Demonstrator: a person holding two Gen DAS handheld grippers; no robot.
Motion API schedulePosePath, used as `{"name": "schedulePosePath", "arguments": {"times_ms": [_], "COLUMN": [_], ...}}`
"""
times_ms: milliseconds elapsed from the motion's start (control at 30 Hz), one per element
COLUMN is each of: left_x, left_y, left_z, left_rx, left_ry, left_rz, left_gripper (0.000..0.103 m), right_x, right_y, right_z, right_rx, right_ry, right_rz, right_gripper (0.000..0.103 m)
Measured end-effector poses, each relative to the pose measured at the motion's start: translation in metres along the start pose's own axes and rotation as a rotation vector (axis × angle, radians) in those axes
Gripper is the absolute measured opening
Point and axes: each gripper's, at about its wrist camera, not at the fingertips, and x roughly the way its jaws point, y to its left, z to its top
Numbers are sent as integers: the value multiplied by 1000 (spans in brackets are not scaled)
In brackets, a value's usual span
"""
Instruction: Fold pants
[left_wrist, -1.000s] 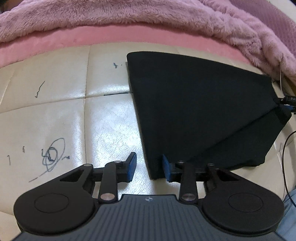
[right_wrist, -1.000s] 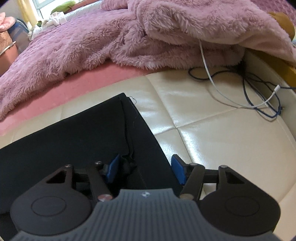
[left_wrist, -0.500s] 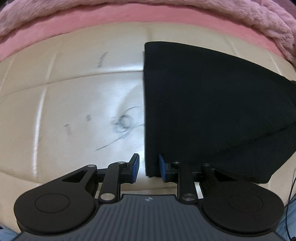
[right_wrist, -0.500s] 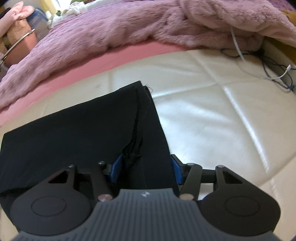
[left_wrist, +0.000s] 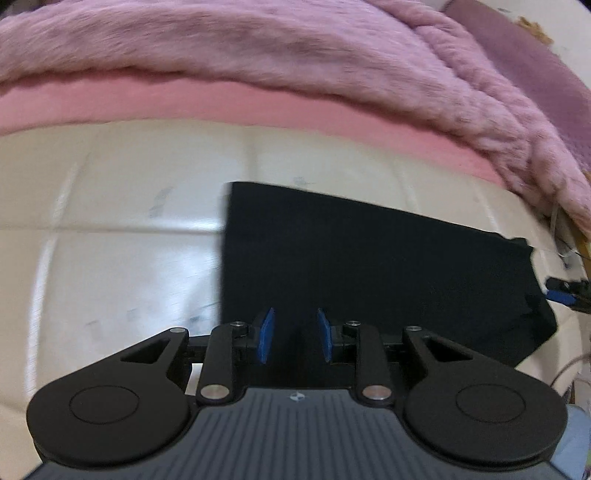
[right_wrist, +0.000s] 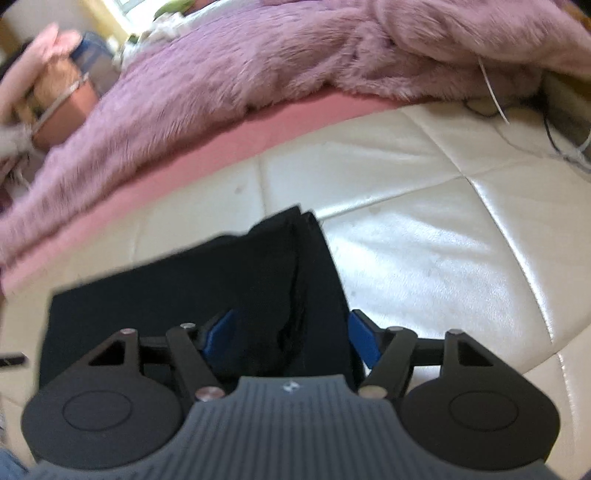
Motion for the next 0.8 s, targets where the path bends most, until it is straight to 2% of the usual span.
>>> {"name": "schedulePosePath", "arguments": {"times_ms": [100,167,333,433,467,567,800], "left_x": [20,31,54,58,59,60,63], "left_y": [-19,-28,-31,-27,-27,-27,-30], "left_z": [1,-1,-11,-14,-15,-17,-14], "left_rx": [28,45,57,52,54,67,81], "left_ry": [25,39,103,106,106,106,112], "left_rz": [-40,-52,-9,-1,0,5,19], "left_gripper": [31,31,31,31,30,30,30], "right_x": [9,14,31,37,39,51,70], "right_y": [-25,-40,-69,-82,-86,-91,-83], "right_z": [16,21,23,22,23,25,36], "right_rx": [94,134,178,215,230,255,247], "right_ry": [80,116,188,190,194,221,272], "right_rz": [104,140,209,294,321,390,455], "right_gripper": [65,65,63,62,58,57,58]}}
